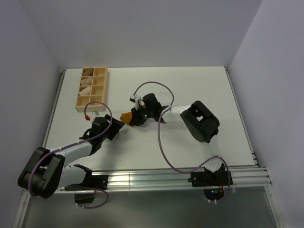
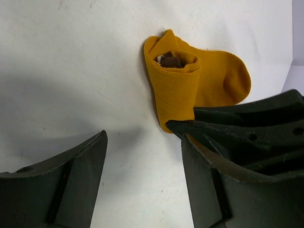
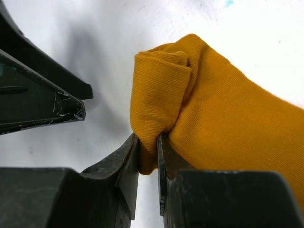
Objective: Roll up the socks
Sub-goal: Roll the sock at the center of the board.
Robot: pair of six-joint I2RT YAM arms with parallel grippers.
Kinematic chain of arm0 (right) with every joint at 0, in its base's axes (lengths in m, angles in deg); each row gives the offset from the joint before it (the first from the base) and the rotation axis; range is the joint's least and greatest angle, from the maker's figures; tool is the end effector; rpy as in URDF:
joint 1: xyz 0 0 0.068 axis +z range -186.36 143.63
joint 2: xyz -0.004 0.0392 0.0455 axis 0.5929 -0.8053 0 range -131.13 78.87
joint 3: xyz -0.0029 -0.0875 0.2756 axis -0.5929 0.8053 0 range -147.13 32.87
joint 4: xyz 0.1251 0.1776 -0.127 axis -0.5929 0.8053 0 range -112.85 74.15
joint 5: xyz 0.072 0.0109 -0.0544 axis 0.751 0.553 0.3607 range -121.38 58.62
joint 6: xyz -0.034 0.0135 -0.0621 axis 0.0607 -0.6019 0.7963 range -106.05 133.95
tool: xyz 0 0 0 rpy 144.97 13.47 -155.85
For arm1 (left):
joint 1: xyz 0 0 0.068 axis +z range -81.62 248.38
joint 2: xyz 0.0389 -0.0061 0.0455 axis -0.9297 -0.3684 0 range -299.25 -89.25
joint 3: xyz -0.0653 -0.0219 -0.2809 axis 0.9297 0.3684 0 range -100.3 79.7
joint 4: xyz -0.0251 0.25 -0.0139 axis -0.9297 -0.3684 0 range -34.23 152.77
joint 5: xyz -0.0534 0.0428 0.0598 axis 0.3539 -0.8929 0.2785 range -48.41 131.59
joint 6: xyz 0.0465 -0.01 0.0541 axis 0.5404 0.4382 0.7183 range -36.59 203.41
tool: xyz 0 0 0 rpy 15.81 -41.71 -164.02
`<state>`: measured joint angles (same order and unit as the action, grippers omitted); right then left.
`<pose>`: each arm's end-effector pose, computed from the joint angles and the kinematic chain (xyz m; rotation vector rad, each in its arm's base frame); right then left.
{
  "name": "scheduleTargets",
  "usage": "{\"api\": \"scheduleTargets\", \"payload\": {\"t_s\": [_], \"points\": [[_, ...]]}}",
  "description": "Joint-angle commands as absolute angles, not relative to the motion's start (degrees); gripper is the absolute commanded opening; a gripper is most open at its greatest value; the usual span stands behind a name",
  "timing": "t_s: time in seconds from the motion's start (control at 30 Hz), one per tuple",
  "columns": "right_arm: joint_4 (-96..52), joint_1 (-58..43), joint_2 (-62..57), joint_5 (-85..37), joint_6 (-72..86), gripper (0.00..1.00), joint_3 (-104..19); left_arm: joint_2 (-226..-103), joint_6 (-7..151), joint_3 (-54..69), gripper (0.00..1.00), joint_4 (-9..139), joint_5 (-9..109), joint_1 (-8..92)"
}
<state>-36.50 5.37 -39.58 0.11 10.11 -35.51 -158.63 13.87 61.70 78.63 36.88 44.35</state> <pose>0.3156 0.3234 0.1450 -1.0445 2.0456 1.0355 0.2055 -0.0863 0.1531 -0.9395 2.1138 -0.8022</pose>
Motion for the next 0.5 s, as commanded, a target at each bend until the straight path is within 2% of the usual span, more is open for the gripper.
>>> {"api": "scheduleTargets", "payload": {"t_s": [0.0, 0.2, 0.47], "points": [[-31.8, 3.9, -44.3, 10.0, 2.1, 0.00, -34.6, -160.2, 16.0, 61.5, 0.69, 83.7, 37.8, 44.6], [-38.9, 1.6, -45.7, 16.6, -7.7, 0.00, -32.7, -165.4, 17.3, 59.0, 0.67, 86.9, 39.0, 44.6], [-37.3, 0.9, -48.7, 19.3, -11.1, 0.00, -35.1, -172.6, 17.3, 56.2, 0.63, 90.5, 40.4, 44.6]]}}
